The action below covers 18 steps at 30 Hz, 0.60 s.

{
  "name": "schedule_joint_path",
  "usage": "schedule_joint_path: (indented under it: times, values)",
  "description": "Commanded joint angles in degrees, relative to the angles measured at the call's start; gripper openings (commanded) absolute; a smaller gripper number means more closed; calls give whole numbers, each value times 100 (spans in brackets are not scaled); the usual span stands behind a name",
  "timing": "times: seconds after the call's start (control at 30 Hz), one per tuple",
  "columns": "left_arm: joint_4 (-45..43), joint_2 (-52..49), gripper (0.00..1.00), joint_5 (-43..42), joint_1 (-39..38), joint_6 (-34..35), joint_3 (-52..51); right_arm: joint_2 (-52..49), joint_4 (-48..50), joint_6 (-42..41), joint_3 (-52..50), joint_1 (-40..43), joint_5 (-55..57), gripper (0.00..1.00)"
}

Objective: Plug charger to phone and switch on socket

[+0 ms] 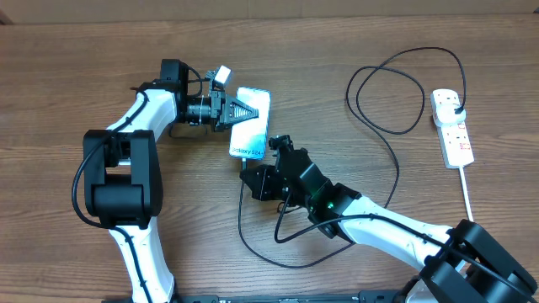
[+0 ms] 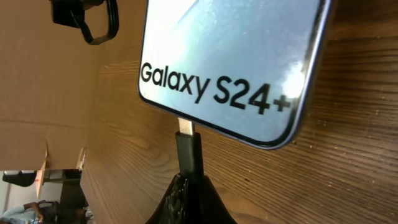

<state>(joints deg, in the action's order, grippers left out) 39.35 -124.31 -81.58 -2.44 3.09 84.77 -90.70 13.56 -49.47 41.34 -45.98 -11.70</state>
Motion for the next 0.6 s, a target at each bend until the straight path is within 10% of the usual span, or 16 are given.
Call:
schedule_joint_path:
  times: [0.0,0.57]
  values:
    - [37,-50,4,-181,-2,81,4,-11,-15,-4,-2,199,262,4]
    - [42,-50,4,-181,129,81,2,-11,-24,-94,-2,201,264,4]
